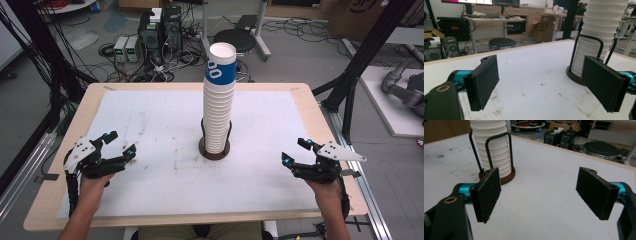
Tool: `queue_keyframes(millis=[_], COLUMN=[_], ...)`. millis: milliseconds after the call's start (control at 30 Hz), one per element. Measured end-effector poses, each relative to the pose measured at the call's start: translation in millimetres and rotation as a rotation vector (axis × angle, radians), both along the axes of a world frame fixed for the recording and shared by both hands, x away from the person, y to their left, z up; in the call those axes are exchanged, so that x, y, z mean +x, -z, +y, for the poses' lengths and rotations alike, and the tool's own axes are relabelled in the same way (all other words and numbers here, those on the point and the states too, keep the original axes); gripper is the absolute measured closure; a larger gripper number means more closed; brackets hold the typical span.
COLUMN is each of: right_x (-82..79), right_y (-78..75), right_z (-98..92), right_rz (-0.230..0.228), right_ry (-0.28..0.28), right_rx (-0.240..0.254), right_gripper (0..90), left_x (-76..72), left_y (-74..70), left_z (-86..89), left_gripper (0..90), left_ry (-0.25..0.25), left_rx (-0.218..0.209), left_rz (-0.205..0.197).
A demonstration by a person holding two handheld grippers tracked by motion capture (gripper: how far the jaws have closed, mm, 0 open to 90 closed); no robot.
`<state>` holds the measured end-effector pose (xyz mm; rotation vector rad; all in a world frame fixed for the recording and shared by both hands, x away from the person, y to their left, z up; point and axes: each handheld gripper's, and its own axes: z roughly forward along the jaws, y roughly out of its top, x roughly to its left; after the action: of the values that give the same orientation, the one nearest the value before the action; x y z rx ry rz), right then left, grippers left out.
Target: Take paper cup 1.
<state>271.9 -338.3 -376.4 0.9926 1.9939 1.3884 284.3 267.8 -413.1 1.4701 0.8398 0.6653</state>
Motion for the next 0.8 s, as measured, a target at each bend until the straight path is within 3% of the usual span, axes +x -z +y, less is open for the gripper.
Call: queue_keyframes(millis=[367, 600, 800], right_x=[-1.2, -0.6, -1.1], right_y=[-2.1, -4.1, -14.7], right_z=[-1.4, 3.5, 8.6], right_rz=[-0.014, 0.012, 0.02], right_ry=[0.001, -0.025, -0.043], right_rx=[0.015, 0.015, 0.058], right_gripper=[20.5, 20.4, 20.4], left_x=[-0.4, -0.8, -3.6], left_y=[-0.8, -1.9, -3.3], left_z=[-4.2, -3.6, -6.0], left_gripper=[14.8, 14.8, 15.0], left_ry=[0.008, 0.01, 0.023], left_rx=[0.002, 0.001, 0.003], left_rz=[0.005, 0.002, -0.001])
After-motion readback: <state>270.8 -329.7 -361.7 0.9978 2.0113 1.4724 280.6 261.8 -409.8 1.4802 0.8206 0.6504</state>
